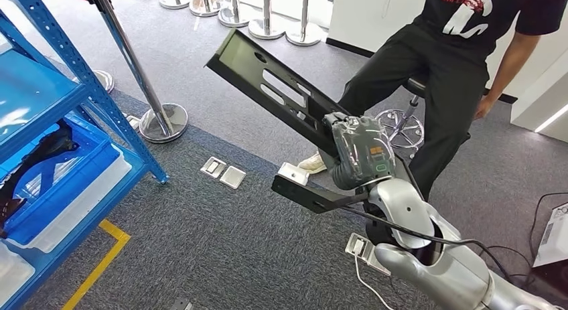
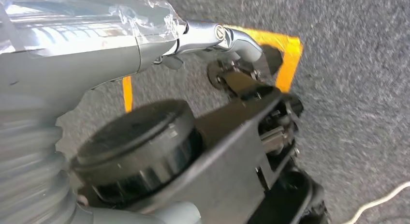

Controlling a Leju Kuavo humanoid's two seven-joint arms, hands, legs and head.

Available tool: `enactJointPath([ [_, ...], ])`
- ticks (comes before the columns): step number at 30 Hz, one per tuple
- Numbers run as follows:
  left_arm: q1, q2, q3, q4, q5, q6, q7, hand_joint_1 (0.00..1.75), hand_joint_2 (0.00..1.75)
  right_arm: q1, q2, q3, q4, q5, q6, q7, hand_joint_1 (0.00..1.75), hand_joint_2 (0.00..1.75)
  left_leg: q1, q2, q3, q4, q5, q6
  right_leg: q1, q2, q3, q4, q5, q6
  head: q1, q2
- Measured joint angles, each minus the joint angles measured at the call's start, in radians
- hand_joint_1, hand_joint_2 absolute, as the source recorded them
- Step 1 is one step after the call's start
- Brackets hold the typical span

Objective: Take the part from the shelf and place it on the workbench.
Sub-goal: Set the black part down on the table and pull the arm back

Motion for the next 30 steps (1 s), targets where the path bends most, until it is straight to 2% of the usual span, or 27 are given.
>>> enactJointPath([
  [2,-0.002,0.000,0.000,0.000,0.000,0.001,0.000,0.00,1.75,-0.001,0.000,-0.002,0.000,0.000,0.000,0.000,1.75,1.75,0.003,0.012,0.006,-0.010,0.006,0.010,-0.002,-0.012,-0.006,0.016,-0.011,0.013,0.004,0.000],
  [3,-0.004,0.000,0.000,0.000,0.000,0.001,0.000,0.00,1.75,-0.002,0.000,-0.002,0.000,0.000,0.000,0.000,1.75,1.75,0.005,0.019,0.009,-0.016,0.008,0.016,-0.002,-0.026,-0.019,0.046,-0.031,0.019,0.009,0.000],
  [5,-0.004,0.000,0.000,-0.001,0.000,0.002,0.000,0.00,1.75,-0.003,0.000,-0.002,0.000,0.000,0.000,0.000,1.75,1.75,0.005,0.031,0.012,-0.019,0.009,0.021,-0.006,-0.057,-0.073,0.163,-0.089,0.030,0.021,0.000],
  [6,-0.004,0.000,0.000,-0.001,0.000,0.002,0.000,0.00,1.75,-0.002,0.000,-0.002,0.001,0.000,0.000,0.000,1.75,1.75,0.004,0.037,0.011,-0.019,0.009,0.022,-0.008,-0.062,-0.104,0.224,-0.111,0.034,0.026,0.000],
  [7,-0.003,0.000,0.000,-0.001,0.000,0.002,0.000,0.00,1.75,-0.001,0.000,-0.002,0.002,0.000,0.000,0.000,1.75,1.75,0.004,0.043,0.012,-0.018,0.008,0.021,-0.011,-0.065,-0.123,0.262,-0.118,0.037,0.029,0.000],
  [8,-0.003,0.000,0.000,-0.001,0.000,0.002,0.000,0.00,1.75,0.000,0.000,-0.002,0.002,0.000,0.000,0.000,1.75,1.75,0.004,0.049,0.013,-0.018,0.007,0.020,-0.012,-0.067,-0.124,0.261,-0.106,0.039,0.033,0.000],
  [9,-0.003,0.000,0.000,-0.001,0.000,0.002,0.000,0.00,1.75,0.000,0.000,-0.002,0.002,0.000,0.000,0.000,1.75,1.75,0.004,0.054,0.015,-0.018,0.005,0.018,-0.014,-0.071,-0.105,0.223,-0.079,0.040,0.037,0.000],
  [11,-0.005,0.000,0.000,-0.001,-0.001,0.002,0.000,0.00,1.75,-0.001,0.000,-0.002,0.002,0.000,0.000,0.000,1.75,1.75,0.003,0.064,0.020,-0.018,0.000,0.011,-0.012,-0.088,-0.035,0.085,-0.017,0.036,0.045,0.000],
  [12,-0.005,0.000,0.000,-0.001,-0.001,0.002,0.000,0.00,1.75,-0.001,0.000,-0.002,0.002,0.000,0.000,0.000,1.75,1.75,0.001,0.067,0.022,-0.017,-0.003,0.007,-0.008,-0.095,-0.009,0.031,0.000,0.030,0.047,0.000],
  [13,-0.006,0.000,0.000,-0.001,-0.001,0.002,0.000,0.00,1.75,-0.002,0.000,-0.002,0.002,0.000,0.000,0.000,1.75,1.75,-0.001,0.070,0.023,-0.016,-0.005,0.002,-0.005,-0.098,0.005,0.001,0.005,0.024,0.047,0.000],
  [15,-0.006,0.000,0.000,-0.001,-0.001,0.002,0.000,0.00,1.75,-0.002,0.000,-0.002,0.002,0.000,-0.001,0.000,1.75,1.75,-0.003,0.077,0.025,-0.017,-0.006,-0.009,0.001,-0.090,0.005,-0.007,0.002,0.012,0.043,0.000],
  [17,-0.007,0.000,0.000,-0.001,-0.001,0.002,0.000,0.00,1.75,-0.003,0.001,-0.002,0.002,0.000,-0.001,0.000,1.75,1.75,0.000,0.074,0.025,-0.003,-0.020,-0.020,-0.001,-0.082,0.008,-0.013,0.006,-0.001,0.039,0.000],
  [19,-0.007,0.000,0.001,-0.001,-0.001,0.002,0.000,0.00,1.75,-0.006,0.003,-0.002,0.002,0.000,-0.001,0.000,1.75,1.75,0.003,0.059,-0.005,0.075,-0.070,-0.026,-0.005,-0.075,0.012,-0.020,0.009,-0.015,0.028,0.000],
  [21,-0.005,0.000,0.001,-0.001,-0.002,0.002,0.000,0.00,1.75,-0.007,0.004,-0.001,0.002,0.000,-0.001,0.000,1.75,1.75,0.002,0.048,-0.065,0.207,-0.131,-0.028,-0.002,-0.065,0.012,-0.019,0.008,-0.021,0.014,0.000],
  [22,-0.004,0.000,0.001,-0.001,-0.002,0.002,0.000,0.00,1.75,-0.007,0.005,-0.001,0.002,-0.002,-0.001,0.000,1.75,1.75,0.002,0.046,-0.089,0.255,-0.144,-0.029,0.000,-0.058,0.012,-0.018,0.008,-0.023,0.010,0.000],
  [23,-0.003,0.000,0.001,-0.001,-0.002,0.002,0.000,0.00,1.75,-0.007,0.005,0.000,0.002,-0.004,-0.002,0.000,1.75,1.75,0.002,0.045,-0.099,0.269,-0.138,-0.029,0.000,-0.051,0.012,-0.016,0.007,-0.024,0.008,0.000],
  [24,-0.003,0.000,0.001,-0.001,-0.002,0.002,0.000,0.00,1.75,-0.007,0.005,0.000,0.002,-0.006,-0.002,0.000,1.75,1.75,0.003,0.045,-0.090,0.245,-0.113,-0.027,0.001,-0.044,0.012,-0.013,0.005,-0.024,0.006,0.000],
  [26,-0.003,0.000,0.001,-0.001,-0.002,0.002,0.000,0.00,1.75,-0.007,0.005,0.000,0.002,-0.010,-0.003,0.000,1.75,1.75,0.004,0.030,-0.039,0.118,-0.042,-0.021,0.001,-0.029,0.011,-0.007,0.002,-0.020,-0.001,0.000],
  [27,-0.003,0.001,0.001,-0.001,-0.002,0.002,0.000,0.00,1.75,-0.008,0.006,0.000,0.003,-0.011,-0.004,0.000,1.75,1.75,0.005,0.019,-0.016,0.059,-0.019,-0.019,0.002,-0.022,0.009,-0.002,0.000,-0.017,-0.004,0.000],
  [28,-0.003,0.001,0.001,-0.001,-0.002,0.002,0.000,0.00,1.75,-0.008,0.006,0.000,0.003,-0.012,-0.004,0.000,1.75,1.75,0.005,0.011,-0.002,0.022,-0.007,-0.016,0.002,-0.016,0.006,0.000,-0.001,-0.013,-0.005,0.000],
  [30,-0.003,0.001,0.002,-0.001,-0.002,0.001,0.001,0.00,1.75,-0.009,0.006,0.000,0.003,-0.013,-0.005,0.000,1.75,1.75,0.002,0.009,0.001,0.004,-0.005,-0.009,0.001,-0.006,0.001,0.002,0.001,0.000,-0.003,0.000],
])
